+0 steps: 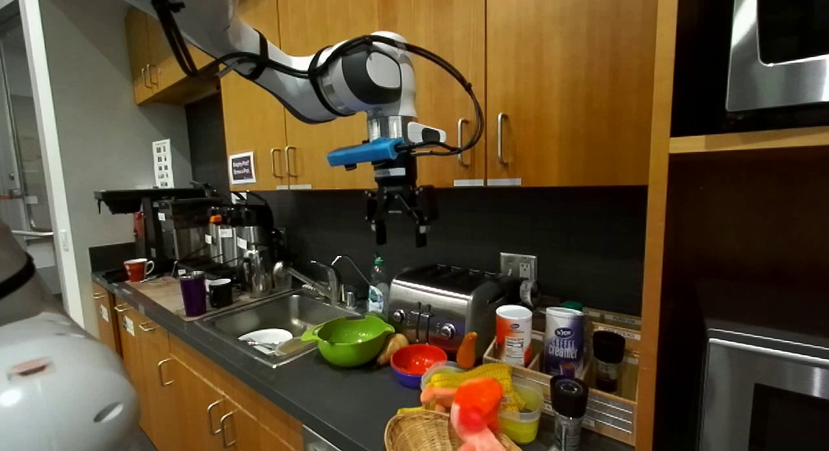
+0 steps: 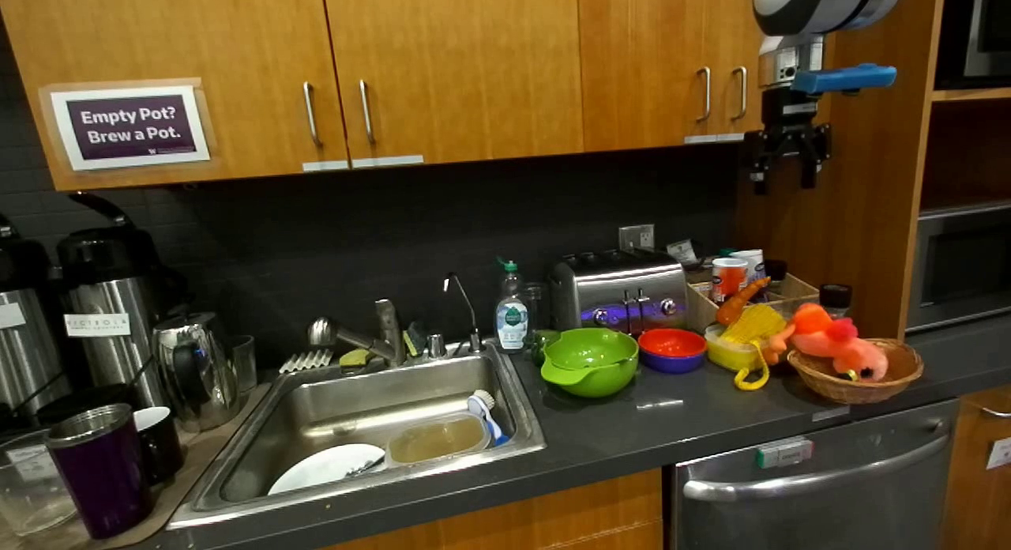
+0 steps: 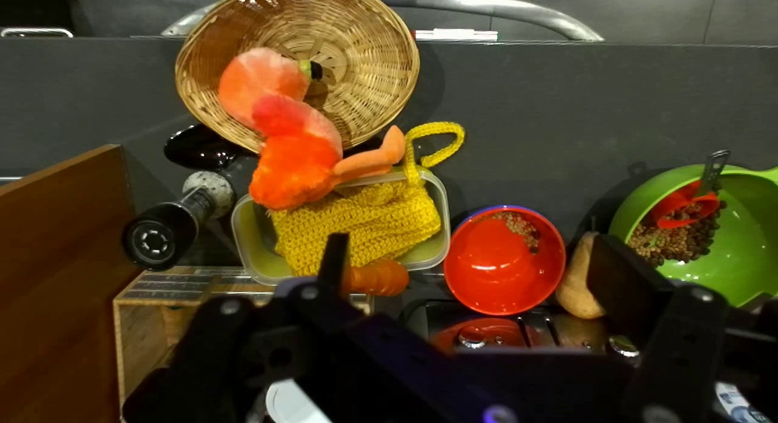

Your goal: Remove the measuring cup from the green bowl and put the contents in the cup into the orange bowl.

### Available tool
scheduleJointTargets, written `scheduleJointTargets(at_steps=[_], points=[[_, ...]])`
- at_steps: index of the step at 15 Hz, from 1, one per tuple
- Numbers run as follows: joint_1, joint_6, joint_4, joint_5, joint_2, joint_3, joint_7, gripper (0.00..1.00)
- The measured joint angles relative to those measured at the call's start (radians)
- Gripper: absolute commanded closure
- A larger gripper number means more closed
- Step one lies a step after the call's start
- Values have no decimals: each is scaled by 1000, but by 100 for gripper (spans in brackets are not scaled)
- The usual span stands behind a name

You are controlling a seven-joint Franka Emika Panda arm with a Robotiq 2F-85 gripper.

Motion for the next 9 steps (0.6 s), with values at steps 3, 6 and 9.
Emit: scheduleJointTargets(at_steps=[3,6,9], points=[[0,-1,0,0,0,0,0,0],[7,0,-10,0,0,1,-7,0],[20,21,-36,0,-1,7,-19,0]])
